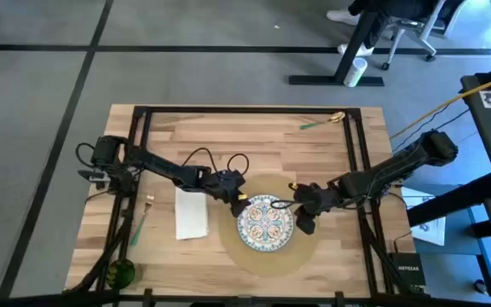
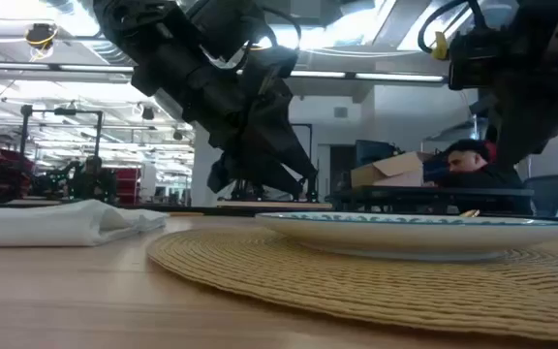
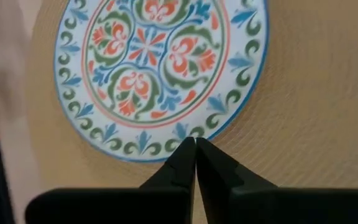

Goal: Set table place
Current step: Adjust the brown placemat

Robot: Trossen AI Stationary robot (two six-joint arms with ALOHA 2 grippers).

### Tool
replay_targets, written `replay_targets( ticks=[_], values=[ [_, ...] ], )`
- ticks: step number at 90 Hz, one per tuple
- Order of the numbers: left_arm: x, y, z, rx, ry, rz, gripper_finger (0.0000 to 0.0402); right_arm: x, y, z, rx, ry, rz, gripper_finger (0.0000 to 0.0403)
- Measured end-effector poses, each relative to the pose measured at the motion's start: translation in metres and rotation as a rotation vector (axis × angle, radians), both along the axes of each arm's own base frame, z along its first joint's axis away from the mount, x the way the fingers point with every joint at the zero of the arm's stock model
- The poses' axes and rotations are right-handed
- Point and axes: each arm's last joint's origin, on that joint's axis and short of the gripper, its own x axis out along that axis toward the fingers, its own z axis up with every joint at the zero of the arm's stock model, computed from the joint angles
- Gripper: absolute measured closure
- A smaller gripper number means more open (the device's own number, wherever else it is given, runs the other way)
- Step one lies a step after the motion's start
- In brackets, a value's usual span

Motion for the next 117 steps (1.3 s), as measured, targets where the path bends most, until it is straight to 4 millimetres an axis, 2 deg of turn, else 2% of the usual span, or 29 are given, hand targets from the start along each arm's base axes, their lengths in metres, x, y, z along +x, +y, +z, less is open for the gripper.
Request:
replay_targets(
  ticks=[25, 30, 47, 84, 117],
  values=[
    [-0.002, 0.011, -0.003, 0.058, 0.037, -0.006, 0.0387, 0.001, -0.004, 0.000, -0.160, -0.045, 0.017, 0.0403],
    [-0.004, 0.014, -0.006, 0.061, 0.069, 0.002, 0.0396, 0.001, -0.004, 0.000, -0.170, -0.043, 0.016, 0.0403],
    [-0.012, 0.020, -0.014, 0.114, 0.189, 0.046, 0.0401, 0.000, -0.006, 0.000, -0.217, -0.044, 0.008, 0.0403],
    [-0.019, 0.023, -0.019, 0.197, 0.278, 0.094, 0.0402, 0.000, -0.008, -0.001, -0.234, -0.035, -0.006, 0.0403],
    [-0.019, 0.026, -0.019, 0.255, 0.286, 0.105, 0.0401, 0.000, -0.008, -0.001, -0.235, -0.036, -0.006, 0.0403]
  ],
)
